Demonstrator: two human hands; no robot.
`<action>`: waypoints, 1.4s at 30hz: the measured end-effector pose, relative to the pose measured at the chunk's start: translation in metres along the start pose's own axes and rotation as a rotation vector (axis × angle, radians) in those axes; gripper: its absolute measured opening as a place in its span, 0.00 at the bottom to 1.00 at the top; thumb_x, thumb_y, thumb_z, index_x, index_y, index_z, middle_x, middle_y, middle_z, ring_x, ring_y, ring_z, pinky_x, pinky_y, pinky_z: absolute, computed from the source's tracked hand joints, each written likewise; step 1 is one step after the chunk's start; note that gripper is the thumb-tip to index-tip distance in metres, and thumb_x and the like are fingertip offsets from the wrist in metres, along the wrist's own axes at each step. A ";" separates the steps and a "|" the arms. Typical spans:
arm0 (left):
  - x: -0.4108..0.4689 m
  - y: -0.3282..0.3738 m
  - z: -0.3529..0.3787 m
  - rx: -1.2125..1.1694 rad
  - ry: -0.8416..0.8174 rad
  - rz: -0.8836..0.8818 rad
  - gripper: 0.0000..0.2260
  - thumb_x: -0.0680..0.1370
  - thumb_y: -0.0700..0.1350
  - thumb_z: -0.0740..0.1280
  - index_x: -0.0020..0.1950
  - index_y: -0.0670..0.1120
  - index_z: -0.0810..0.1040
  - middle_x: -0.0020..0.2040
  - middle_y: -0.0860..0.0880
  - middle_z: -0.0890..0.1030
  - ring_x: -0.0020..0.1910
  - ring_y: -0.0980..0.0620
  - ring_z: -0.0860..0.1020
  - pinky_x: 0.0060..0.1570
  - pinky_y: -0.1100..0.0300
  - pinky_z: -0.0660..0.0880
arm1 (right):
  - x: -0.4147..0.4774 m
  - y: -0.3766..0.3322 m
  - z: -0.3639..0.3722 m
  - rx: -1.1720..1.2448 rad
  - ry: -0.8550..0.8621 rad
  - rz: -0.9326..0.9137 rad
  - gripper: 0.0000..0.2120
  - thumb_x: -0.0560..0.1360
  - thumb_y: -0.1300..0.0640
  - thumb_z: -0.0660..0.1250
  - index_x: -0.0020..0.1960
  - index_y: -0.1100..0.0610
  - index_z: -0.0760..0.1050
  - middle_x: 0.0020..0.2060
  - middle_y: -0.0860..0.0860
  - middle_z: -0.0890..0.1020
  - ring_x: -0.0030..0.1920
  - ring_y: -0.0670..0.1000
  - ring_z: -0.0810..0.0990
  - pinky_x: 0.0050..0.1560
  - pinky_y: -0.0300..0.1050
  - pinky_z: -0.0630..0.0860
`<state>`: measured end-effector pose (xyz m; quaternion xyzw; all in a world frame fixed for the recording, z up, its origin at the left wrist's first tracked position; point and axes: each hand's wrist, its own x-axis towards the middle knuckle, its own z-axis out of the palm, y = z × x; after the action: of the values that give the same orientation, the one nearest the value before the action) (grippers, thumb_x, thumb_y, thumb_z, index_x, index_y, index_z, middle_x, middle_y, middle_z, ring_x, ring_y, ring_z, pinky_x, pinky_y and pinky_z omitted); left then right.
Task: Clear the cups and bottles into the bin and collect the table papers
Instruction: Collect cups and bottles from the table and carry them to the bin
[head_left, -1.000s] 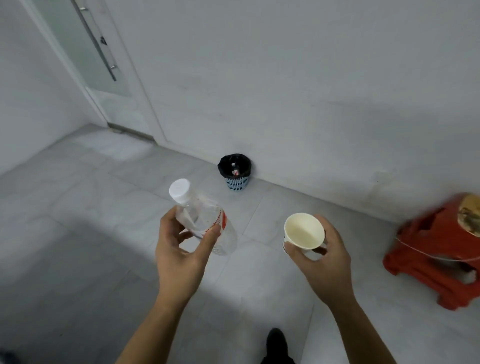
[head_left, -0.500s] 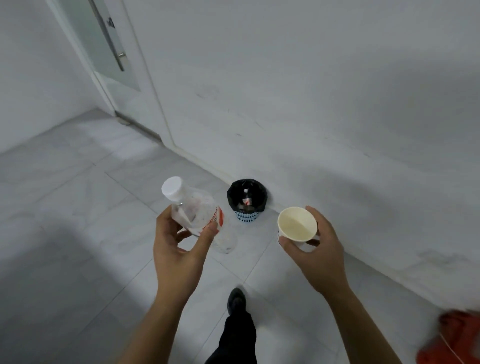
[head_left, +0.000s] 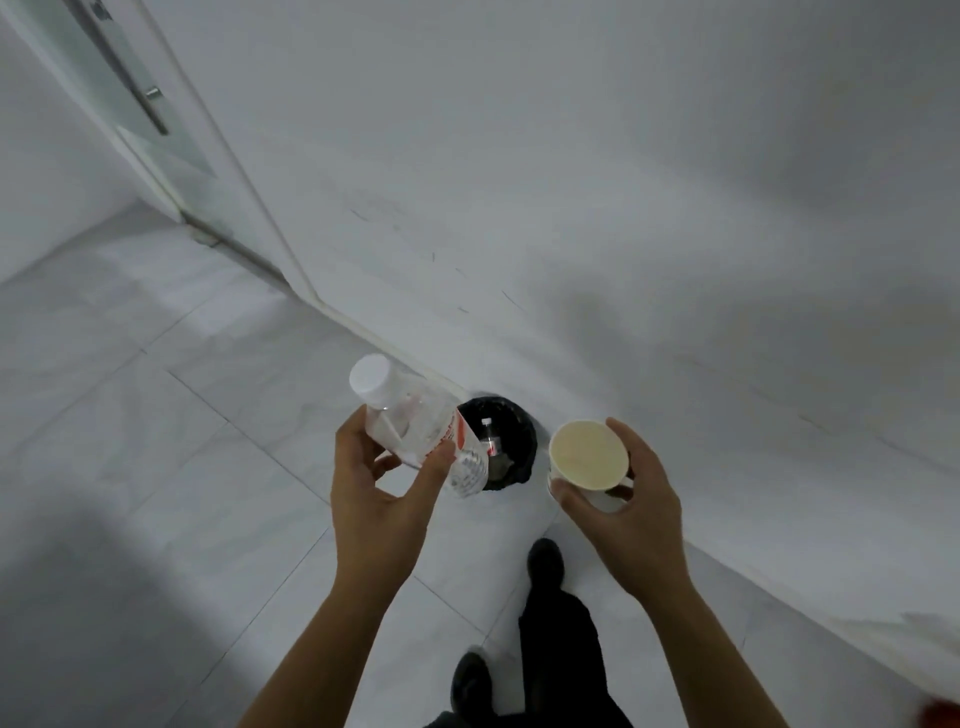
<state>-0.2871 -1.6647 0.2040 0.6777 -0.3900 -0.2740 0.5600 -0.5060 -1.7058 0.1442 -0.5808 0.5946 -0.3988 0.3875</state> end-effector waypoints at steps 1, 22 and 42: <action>0.012 -0.006 0.012 0.007 0.018 -0.029 0.27 0.69 0.52 0.77 0.65 0.55 0.71 0.58 0.55 0.81 0.57 0.54 0.81 0.58 0.53 0.78 | 0.019 0.007 0.003 -0.004 -0.024 0.014 0.39 0.65 0.51 0.82 0.72 0.47 0.69 0.64 0.43 0.75 0.60 0.42 0.76 0.55 0.38 0.76; 0.173 -0.387 0.210 0.182 0.129 -0.520 0.29 0.73 0.47 0.77 0.69 0.45 0.68 0.65 0.51 0.75 0.63 0.57 0.75 0.64 0.59 0.75 | 0.250 0.336 0.196 -0.326 -0.381 0.334 0.42 0.66 0.49 0.80 0.74 0.48 0.64 0.61 0.50 0.70 0.59 0.50 0.73 0.58 0.48 0.76; 0.128 -0.524 0.191 0.588 -0.129 -0.560 0.27 0.83 0.59 0.56 0.78 0.47 0.62 0.77 0.49 0.66 0.77 0.49 0.62 0.75 0.48 0.60 | 0.229 0.437 0.285 -0.351 -0.566 0.359 0.36 0.80 0.46 0.64 0.81 0.51 0.50 0.76 0.53 0.62 0.70 0.45 0.69 0.64 0.40 0.68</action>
<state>-0.2560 -1.8397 -0.3403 0.8701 -0.2865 -0.3348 0.2207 -0.4152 -1.9384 -0.3674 -0.6122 0.6155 -0.0404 0.4948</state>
